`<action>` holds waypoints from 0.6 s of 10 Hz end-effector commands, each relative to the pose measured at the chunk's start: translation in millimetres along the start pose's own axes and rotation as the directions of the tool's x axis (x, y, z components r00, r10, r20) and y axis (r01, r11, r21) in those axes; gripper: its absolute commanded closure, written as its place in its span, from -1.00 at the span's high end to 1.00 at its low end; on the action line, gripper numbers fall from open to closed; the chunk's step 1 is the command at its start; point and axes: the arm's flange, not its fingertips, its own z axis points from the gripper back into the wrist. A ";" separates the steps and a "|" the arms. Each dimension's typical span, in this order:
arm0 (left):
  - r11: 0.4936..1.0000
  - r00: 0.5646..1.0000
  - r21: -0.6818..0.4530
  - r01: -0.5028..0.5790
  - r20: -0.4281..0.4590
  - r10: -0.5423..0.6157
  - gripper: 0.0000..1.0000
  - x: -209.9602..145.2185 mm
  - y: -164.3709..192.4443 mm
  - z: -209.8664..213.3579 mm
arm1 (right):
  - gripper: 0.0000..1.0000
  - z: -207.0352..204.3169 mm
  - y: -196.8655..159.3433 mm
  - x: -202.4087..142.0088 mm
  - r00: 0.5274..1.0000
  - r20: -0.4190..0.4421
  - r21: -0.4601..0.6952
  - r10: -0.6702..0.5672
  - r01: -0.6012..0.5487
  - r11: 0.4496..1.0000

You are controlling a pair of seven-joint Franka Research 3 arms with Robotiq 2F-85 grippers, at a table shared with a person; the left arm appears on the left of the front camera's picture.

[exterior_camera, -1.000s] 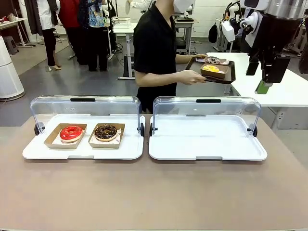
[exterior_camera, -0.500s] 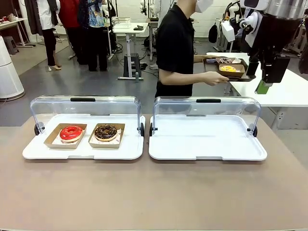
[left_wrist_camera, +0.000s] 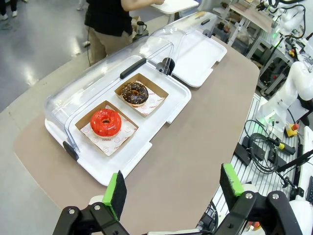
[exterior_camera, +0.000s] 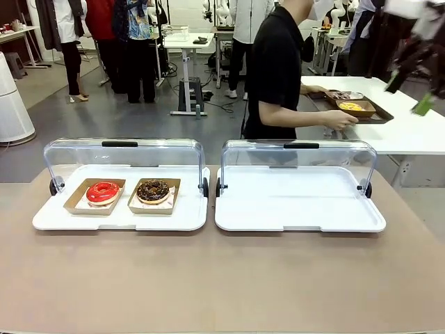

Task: Provide the desired donut to the person.
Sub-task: Place the picked Paper togo box onto the Handle tray extended by the person.

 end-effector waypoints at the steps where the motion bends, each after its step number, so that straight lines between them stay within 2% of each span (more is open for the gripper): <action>1: 1.000 1.000 -0.010 0.019 0.023 -0.019 1.00 -0.1 -0.5 0.1 | 1.00 20.1 -31.2 -54.9 0.946 0.317 0.138 -0.075 0.032 0.990; 2: 1.000 1.000 -0.010 0.019 0.023 -0.019 1.00 -0.1 -0.5 0.1 | 1.00 21.6 -33.4 -92.5 0.898 0.421 0.095 -0.123 0.091 0.991; 3: 1.000 1.000 -0.010 0.019 0.023 -0.019 1.00 -0.1 -0.5 0.1 | 1.00 18.9 -30.0 -119.4 0.874 0.456 0.044 -0.166 0.164 0.985; 4: 1.000 1.000 -0.010 0.019 0.023 -0.019 1.00 -0.1 -0.5 0.1 | 1.00 12.2 -28.7 -142.0 0.855 0.462 0.041 -0.234 0.243 0.969; 6: 1.000 1.000 -0.010 0.019 0.023 -0.019 1.00 -0.1 -0.5 0.1 | 1.00 -1.1 -22.8 -174.9 0.830 0.502 0.048 -0.244 0.255 0.966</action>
